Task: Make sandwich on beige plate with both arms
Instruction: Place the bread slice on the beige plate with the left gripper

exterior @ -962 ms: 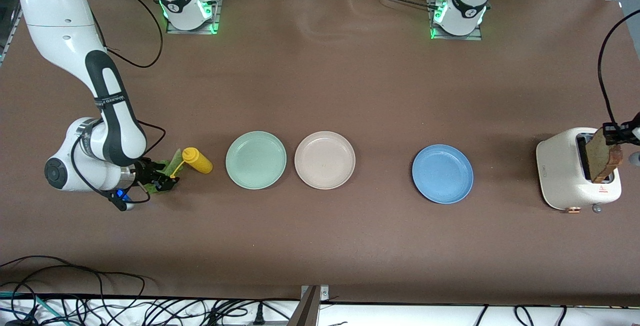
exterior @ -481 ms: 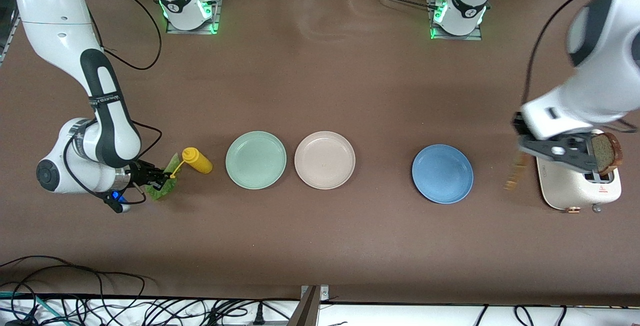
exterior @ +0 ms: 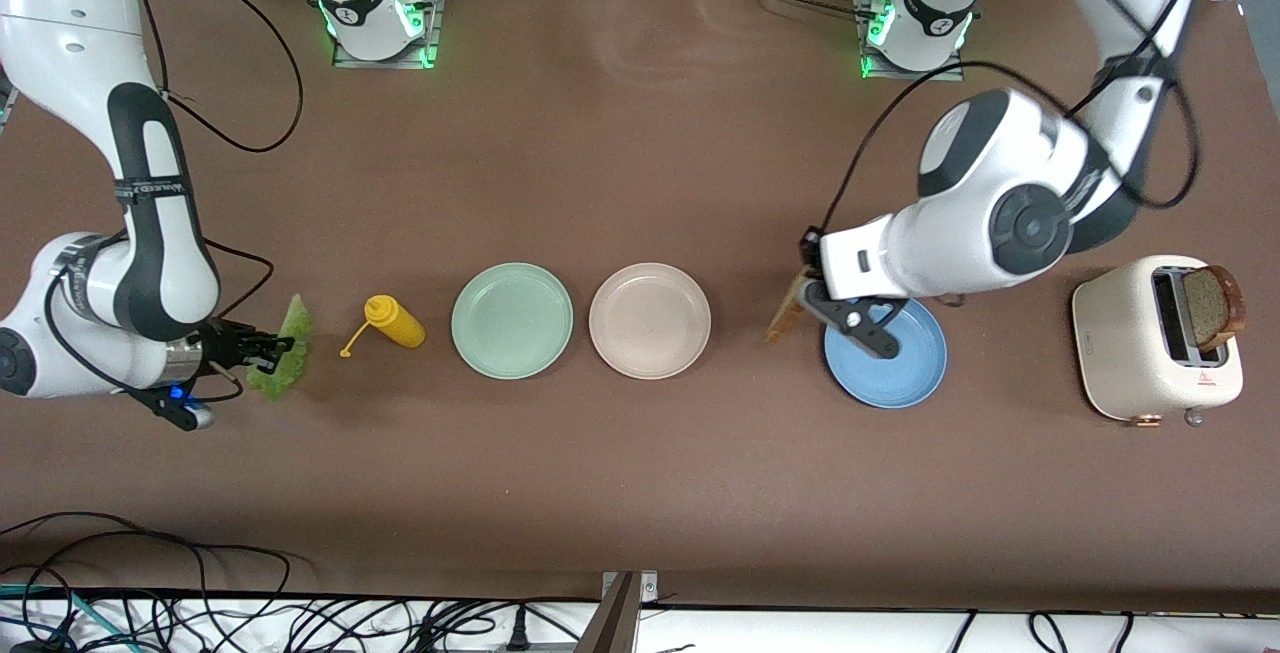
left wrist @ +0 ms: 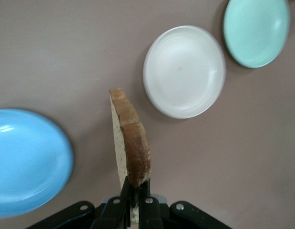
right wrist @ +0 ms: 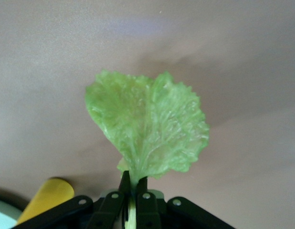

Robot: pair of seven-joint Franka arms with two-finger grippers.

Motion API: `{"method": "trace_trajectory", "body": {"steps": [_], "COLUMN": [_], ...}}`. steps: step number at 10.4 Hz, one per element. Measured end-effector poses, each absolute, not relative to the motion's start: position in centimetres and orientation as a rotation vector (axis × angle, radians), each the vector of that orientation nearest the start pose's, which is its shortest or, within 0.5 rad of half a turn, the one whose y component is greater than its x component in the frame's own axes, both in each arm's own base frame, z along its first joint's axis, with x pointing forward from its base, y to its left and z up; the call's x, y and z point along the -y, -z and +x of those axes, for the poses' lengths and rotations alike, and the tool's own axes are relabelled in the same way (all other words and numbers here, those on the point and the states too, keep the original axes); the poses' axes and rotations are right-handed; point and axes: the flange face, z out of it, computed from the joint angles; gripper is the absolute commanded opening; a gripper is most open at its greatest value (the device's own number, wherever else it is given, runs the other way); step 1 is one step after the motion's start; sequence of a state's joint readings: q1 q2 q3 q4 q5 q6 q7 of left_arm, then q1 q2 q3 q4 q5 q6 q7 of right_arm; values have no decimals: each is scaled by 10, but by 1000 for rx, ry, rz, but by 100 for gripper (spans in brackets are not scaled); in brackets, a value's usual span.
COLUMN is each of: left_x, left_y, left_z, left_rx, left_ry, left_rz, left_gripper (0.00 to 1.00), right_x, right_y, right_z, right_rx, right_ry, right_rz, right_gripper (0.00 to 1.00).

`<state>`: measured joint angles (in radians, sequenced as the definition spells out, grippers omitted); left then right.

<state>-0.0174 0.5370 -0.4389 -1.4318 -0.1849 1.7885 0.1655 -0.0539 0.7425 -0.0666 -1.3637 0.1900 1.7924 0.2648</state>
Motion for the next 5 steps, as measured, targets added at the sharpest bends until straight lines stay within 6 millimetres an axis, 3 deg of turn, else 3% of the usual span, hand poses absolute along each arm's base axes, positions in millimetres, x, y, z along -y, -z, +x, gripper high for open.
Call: {"method": "trace_trajectory", "body": {"steps": [3, 5], "left_x": [310, 338], "left_y": [-347, -318], "left_z": [635, 630], "left_rx": [-777, -644], "left_ry": [-430, -572], "left_rz": [-3684, -3868], "left_gripper": [0, 0], "right_x": [55, 34], "right_y": [-329, -386], "right_z": [696, 687], "right_rx": [-560, -497], "right_ry": [-466, -444], "right_rz": [-2956, -2957], "right_gripper": [0, 0]}}
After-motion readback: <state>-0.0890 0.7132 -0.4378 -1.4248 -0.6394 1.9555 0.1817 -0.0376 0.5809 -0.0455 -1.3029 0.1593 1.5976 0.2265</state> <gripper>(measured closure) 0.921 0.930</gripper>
